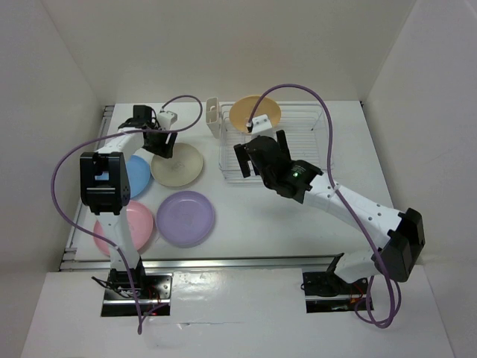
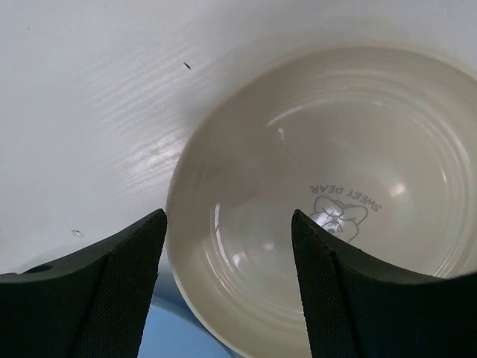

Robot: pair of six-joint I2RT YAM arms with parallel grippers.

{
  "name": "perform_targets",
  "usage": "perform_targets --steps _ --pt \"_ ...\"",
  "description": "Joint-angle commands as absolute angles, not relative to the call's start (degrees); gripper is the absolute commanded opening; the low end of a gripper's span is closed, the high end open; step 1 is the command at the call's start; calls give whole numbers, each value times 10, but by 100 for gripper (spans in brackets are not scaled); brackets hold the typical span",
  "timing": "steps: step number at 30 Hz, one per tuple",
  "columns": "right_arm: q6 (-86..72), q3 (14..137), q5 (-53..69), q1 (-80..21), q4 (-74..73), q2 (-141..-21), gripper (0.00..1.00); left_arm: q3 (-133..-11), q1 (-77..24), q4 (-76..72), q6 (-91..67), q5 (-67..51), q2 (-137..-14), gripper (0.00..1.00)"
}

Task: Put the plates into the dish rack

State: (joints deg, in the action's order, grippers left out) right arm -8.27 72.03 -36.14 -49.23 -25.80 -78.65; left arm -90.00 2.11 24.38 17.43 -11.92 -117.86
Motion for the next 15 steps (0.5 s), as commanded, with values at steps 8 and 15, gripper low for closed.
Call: perform_targets --steps 8,15 --pt "-77 758 -350 -490 -251 -801 100 -956 35 241 177 -108 -1227 73" --pt "-83 752 -350 -490 -263 -789 100 -967 35 253 178 -134 -1209 68"
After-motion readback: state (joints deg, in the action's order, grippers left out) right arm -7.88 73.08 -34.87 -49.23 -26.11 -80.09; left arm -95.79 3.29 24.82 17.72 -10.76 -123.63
